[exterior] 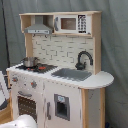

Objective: Play with the kitchen

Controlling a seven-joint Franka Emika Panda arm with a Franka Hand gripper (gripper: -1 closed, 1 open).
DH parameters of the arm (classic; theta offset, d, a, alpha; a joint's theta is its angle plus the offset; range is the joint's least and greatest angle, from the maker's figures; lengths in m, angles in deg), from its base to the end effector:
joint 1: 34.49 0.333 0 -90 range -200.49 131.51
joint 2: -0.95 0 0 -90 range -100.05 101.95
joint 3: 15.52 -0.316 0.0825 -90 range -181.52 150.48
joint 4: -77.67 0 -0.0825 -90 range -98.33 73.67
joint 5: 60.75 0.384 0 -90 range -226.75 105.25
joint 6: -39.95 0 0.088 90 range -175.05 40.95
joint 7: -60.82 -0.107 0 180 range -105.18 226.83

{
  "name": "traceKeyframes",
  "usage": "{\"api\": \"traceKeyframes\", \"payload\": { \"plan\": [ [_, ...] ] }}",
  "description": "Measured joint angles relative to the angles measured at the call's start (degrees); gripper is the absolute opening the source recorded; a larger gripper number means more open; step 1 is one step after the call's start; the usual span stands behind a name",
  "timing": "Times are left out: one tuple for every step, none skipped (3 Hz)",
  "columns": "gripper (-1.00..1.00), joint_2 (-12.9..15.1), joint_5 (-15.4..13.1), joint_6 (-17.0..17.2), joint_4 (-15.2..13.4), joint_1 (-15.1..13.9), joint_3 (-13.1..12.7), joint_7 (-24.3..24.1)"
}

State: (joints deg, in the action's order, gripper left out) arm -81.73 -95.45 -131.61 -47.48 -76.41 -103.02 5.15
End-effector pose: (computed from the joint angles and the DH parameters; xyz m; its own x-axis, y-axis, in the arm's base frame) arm 0.2786 0.5240 0.3357 -0.0970 0.8747 0.4748 0.0188 -0.4754 0.8796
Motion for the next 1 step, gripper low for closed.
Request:
{"api": "traceKeyframes", "payload": {
  "plan": [
    [1.0, 0.0, 0.9, 1.3, -3.7, 4.2, 0.0, 0.0]
  ]
}}
